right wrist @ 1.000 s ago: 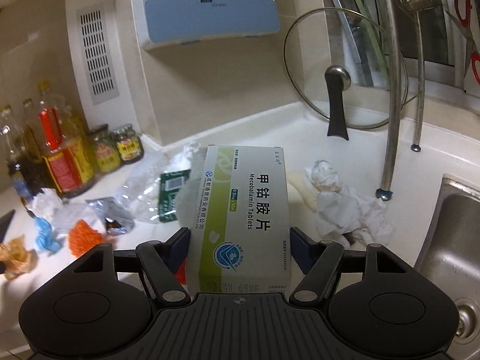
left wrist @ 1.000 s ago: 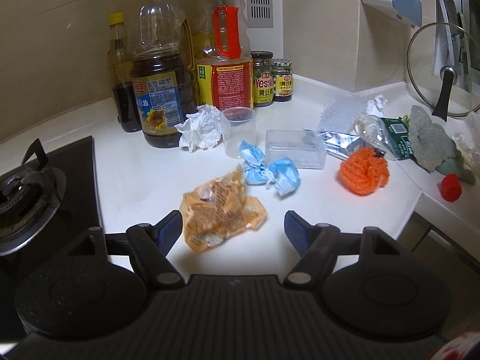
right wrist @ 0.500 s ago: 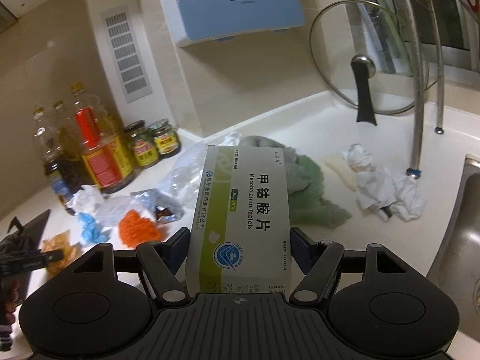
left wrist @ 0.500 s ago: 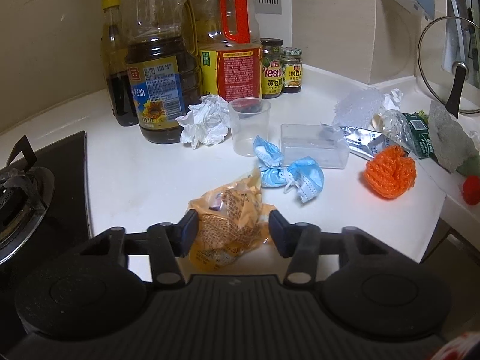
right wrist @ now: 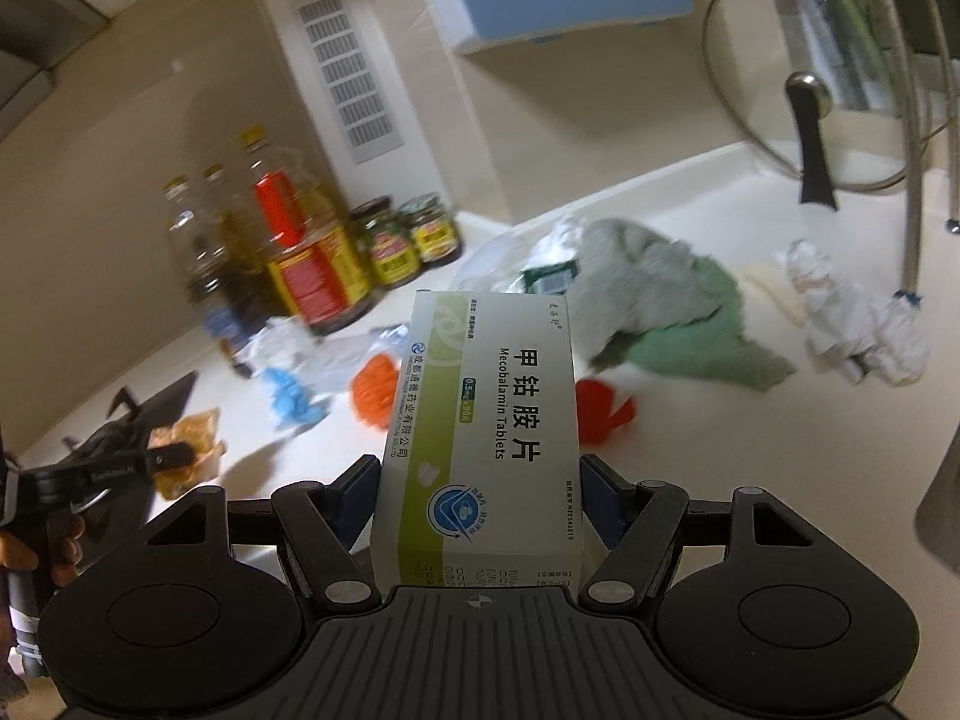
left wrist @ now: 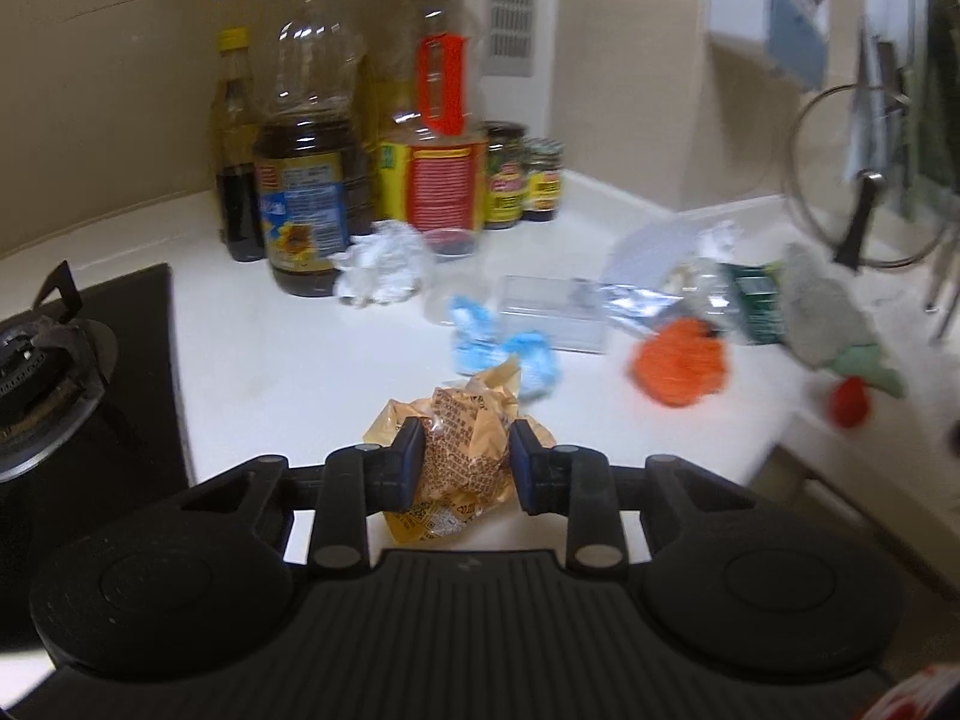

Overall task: Collect trash
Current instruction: 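Carry wrapper and medicine box down over the wastebasket with both grippers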

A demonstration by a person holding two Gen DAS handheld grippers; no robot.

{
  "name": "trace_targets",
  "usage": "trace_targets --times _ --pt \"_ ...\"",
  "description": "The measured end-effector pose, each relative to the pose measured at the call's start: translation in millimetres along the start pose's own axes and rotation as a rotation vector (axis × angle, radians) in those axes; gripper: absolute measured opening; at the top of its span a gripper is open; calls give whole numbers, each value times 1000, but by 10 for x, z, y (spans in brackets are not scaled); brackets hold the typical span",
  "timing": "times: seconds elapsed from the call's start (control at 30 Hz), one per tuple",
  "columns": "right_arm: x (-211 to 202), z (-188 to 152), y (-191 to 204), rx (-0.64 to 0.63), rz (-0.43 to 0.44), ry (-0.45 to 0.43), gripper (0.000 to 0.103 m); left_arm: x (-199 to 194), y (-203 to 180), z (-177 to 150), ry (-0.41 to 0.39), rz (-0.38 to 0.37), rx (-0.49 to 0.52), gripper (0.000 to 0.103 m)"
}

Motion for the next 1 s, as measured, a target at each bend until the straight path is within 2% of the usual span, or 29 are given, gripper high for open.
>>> trace_targets --times 0.1,0.27,0.33,0.67,1.0 --pt "-9 -121 32 3 43 43 71 -214 -193 -111 2 -39 12 27" --pt "19 -386 54 -13 85 131 71 -455 -481 -374 35 -119 -23 27" --pt "46 -495 50 -24 87 162 71 -484 -603 -496 51 -126 -22 27" --pt "351 -1117 -23 -100 25 332 71 -292 -833 -1119 180 -121 -97 27" --pt "791 -1637 -262 -119 -36 404 71 88 -859 -1530 266 -106 -144 27"
Point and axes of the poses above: each gripper's, at about its wrist camera, not at the fingertips, and x roughly the way its jaws point, y to its left, z to its top, the point moved 2 cm from there along x, roughly the way its jaws point, and after that the axes turned 4 degrees about -z, right-handed, at the moved point
